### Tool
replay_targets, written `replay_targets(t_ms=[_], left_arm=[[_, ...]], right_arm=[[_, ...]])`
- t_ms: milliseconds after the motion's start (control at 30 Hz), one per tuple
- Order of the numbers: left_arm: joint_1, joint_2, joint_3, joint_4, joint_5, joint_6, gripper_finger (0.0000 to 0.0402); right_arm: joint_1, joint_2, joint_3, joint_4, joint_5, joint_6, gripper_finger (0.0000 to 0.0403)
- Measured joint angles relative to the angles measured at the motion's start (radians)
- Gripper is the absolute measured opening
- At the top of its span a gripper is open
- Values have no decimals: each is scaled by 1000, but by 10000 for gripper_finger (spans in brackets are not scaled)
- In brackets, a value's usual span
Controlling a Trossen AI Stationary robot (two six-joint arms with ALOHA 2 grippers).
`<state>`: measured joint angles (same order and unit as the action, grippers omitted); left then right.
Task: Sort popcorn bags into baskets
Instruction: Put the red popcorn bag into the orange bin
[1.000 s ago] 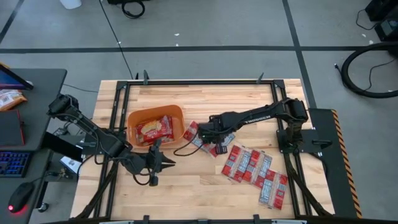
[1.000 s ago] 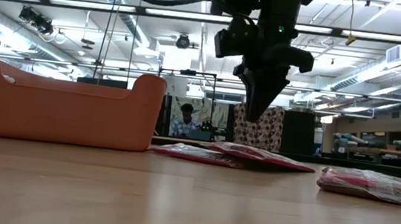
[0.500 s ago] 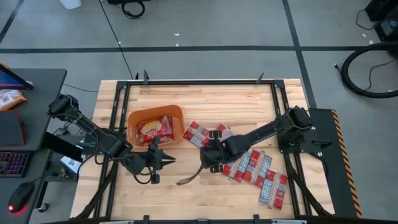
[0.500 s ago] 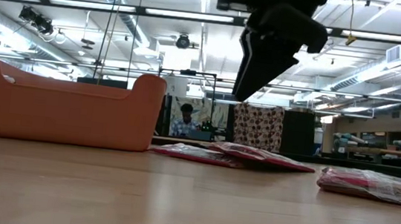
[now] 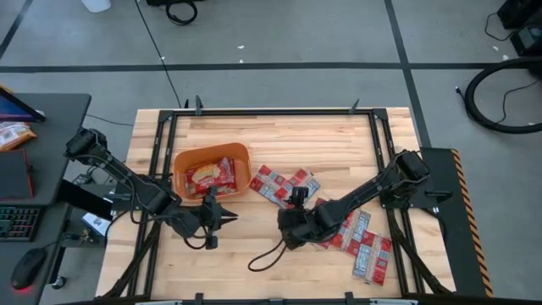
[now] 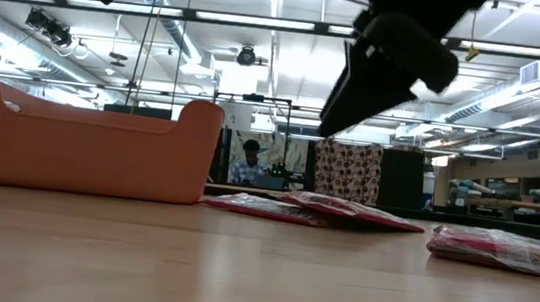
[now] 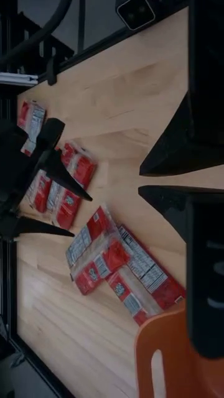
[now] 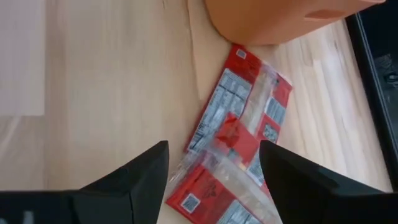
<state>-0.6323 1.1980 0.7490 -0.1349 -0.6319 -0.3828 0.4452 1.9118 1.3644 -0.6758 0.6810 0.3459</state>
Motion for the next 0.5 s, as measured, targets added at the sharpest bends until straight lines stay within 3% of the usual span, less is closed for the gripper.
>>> replay_targets(t_ms=[500], left_arm=[[0, 0, 0, -13, 53, -6, 39]], right_arm=[[31, 0, -258, 327, 36, -23, 256]])
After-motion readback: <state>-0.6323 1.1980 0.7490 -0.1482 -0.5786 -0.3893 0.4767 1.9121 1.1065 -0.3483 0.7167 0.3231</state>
